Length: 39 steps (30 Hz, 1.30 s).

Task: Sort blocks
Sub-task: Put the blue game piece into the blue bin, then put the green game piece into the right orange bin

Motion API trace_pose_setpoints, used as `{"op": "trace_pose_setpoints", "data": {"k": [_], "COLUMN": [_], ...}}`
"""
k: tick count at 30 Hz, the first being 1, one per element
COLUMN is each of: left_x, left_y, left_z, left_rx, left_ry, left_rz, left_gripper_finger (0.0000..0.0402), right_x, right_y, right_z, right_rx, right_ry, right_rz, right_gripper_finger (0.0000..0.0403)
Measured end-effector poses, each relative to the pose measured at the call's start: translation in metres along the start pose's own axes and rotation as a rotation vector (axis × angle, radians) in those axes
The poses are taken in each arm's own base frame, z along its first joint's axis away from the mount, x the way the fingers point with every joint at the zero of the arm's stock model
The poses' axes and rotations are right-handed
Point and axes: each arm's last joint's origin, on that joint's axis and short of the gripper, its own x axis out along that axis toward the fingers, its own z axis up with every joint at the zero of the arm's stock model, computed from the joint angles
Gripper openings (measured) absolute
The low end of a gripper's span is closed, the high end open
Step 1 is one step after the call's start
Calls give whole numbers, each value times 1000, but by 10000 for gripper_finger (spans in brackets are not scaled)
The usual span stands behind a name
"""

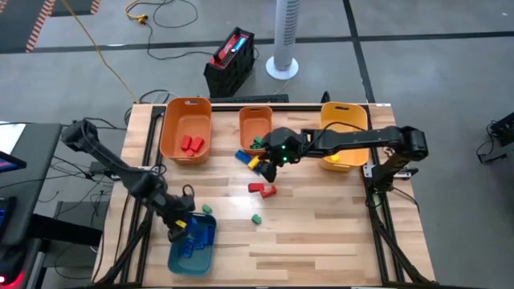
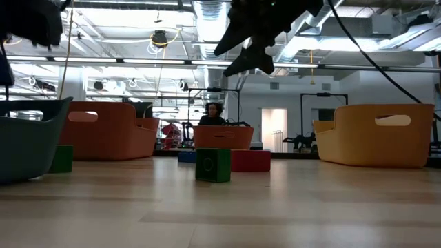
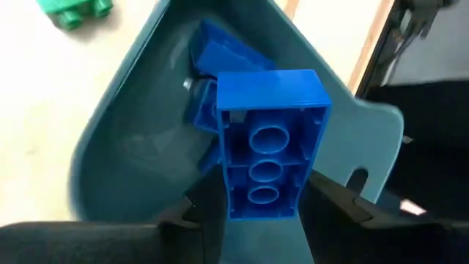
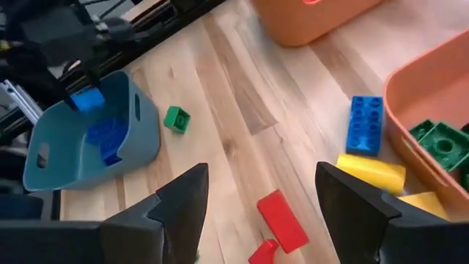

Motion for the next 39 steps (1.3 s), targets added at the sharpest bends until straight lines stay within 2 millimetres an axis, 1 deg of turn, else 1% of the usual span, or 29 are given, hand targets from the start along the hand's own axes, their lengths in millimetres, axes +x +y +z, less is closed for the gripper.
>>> {"op": "trace_pose_setpoints", "data": {"k": [3,5,7,13,17,22,27,29,32,36,39], "left_x": [12,15,15,15,13,-2,-21,-24,-25,-25,-31], "left_y": [8,11,10,9,6,2,10,16,27,38,40], "left_z": [0,-1,-1,0,1,8,23,29,37,48,59], "left_rx": [-85,-127,-135,-167,-169,-169,-229,-255,-265,-233,-177], "left_ry": [-12,-13,-17,-11,-19,-83,-201,-224,-214,-206,-210], "left_rz": [-30,-34,-49,-63,-100,-204,-241,-225,-180,-99,-30], "left_gripper_finger": [139,145,157,213,229,228,219,214,204,189,181], "right_x": [-1,-1,-1,-2,-2,-2,-2,-2,-2,-2,-2], "right_y": [-1,0,0,1,1,2,2,2,3,3,3], "right_z": [1,1,1,3,4,3,3,3,4,4,4], "right_rx": [4,4,3,1,0,-1,-1,-1,-2,-2,-2], "right_ry": [2,6,4,-14,-25,-18,-15,-14,-18,-18,-19], "right_rz": [19,19,21,30,36,46,49,57,60,60,60], "right_gripper_finger": [260,260,260,260,260,260,260,260,260,260,260]}}
